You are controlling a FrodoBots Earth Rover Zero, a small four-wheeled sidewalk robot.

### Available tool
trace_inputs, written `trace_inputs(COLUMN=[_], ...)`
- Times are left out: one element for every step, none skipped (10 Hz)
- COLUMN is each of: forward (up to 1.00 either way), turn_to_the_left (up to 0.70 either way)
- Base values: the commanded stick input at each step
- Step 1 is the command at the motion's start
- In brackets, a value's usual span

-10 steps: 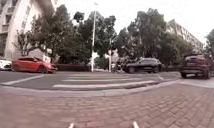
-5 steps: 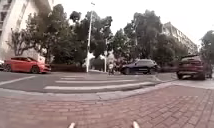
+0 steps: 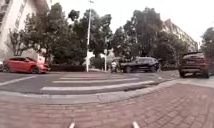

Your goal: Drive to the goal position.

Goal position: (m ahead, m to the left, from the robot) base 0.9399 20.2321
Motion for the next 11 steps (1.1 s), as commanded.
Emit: trace_inputs(forward=[0.45, 0.45, 0.45, 0.45, 0.45, 0.45, 0.45, 0.45, 0.45, 0.45, 0.45], turn_to_the_left=[0.27, 0.27, 0.27, 0.27, 0.27, 0.27, 0.27, 0.27, 0.27, 0.27, 0.27])
